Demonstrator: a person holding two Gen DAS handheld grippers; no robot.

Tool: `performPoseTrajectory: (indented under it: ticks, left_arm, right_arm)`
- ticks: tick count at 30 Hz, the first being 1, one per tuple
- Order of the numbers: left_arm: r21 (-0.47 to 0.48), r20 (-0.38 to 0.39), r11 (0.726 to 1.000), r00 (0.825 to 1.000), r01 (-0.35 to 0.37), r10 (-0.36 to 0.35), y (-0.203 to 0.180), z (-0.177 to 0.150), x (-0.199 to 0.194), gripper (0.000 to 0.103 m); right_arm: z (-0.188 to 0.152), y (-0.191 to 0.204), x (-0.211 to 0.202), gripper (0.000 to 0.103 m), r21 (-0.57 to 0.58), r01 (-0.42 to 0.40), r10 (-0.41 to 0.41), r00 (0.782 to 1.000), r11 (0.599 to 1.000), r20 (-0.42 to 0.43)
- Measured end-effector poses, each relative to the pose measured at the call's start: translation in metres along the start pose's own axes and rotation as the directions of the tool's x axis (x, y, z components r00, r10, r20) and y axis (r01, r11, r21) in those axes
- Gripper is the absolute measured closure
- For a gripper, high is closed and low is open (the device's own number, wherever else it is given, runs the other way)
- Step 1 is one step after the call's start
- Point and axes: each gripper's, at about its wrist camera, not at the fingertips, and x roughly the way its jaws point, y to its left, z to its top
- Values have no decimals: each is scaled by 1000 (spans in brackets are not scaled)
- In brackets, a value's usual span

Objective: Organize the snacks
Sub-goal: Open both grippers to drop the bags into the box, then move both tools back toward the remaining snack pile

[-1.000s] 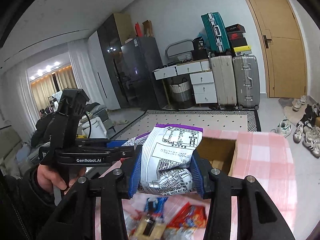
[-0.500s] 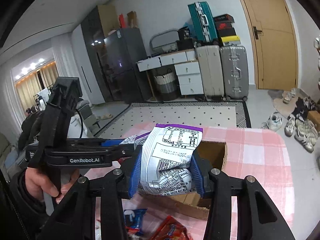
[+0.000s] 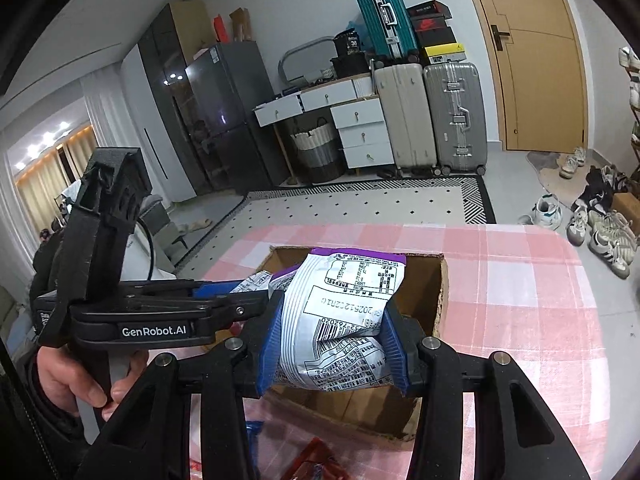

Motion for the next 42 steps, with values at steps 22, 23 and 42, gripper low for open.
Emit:
performPoseTrajectory:
  ticks: [22, 23, 42]
  left_arm:
    - [37, 71, 994, 993, -101, 99, -22, -24, -73, 19]
    - [38, 80, 994, 992, -105, 101, -24, -27, -79, 18]
    - [88, 179, 978, 969, -187, 169, -62, -100, -189, 1]
  right_arm:
    - [-15, 11, -88, 12, -17, 37, -34, 986, 999, 163]
    - [-18, 12, -95, 10, -17, 35, -31, 985, 999, 167]
    - [-66, 80, -204, 1, -65, 45, -27, 964, 997, 264]
